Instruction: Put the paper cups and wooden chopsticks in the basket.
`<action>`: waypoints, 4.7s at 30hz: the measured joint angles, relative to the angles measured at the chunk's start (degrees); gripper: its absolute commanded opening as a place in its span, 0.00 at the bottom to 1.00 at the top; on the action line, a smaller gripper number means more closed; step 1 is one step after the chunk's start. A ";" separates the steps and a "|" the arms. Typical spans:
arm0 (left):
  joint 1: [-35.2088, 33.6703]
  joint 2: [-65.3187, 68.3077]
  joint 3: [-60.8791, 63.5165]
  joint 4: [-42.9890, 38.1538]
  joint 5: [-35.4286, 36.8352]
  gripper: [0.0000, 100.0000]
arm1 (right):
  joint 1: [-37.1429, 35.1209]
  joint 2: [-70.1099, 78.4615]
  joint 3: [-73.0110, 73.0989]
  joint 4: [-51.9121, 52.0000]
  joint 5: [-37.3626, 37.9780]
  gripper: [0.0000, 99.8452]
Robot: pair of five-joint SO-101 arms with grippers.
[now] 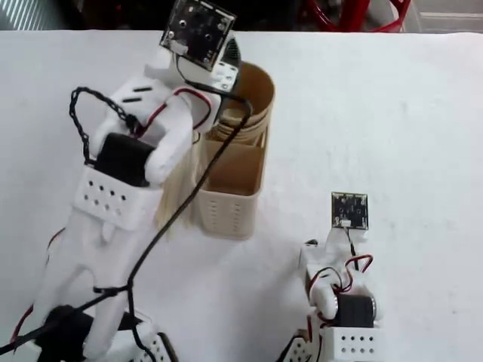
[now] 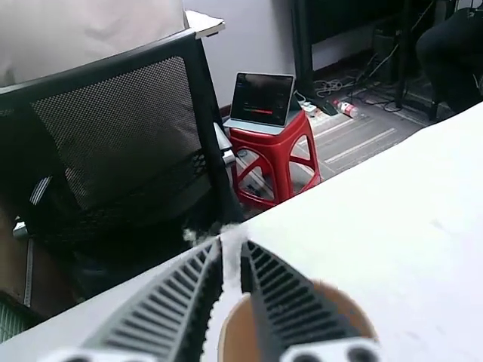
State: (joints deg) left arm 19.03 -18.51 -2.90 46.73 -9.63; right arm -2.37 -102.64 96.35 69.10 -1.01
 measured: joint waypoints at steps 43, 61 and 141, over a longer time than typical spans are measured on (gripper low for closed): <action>-4.48 -8.44 -1.41 21.80 -0.26 0.02 | 0.00 0.00 0.00 0.00 0.00 0.16; -32.88 0.97 26.99 16.88 -5.01 0.07 | 0.00 0.00 0.00 0.00 0.00 0.16; -28.13 31.91 16.00 12.48 4.66 0.02 | 0.00 0.00 0.00 0.00 0.00 0.16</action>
State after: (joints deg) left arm -9.10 13.41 13.10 59.21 -4.97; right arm -2.37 -102.64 96.35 69.10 -1.01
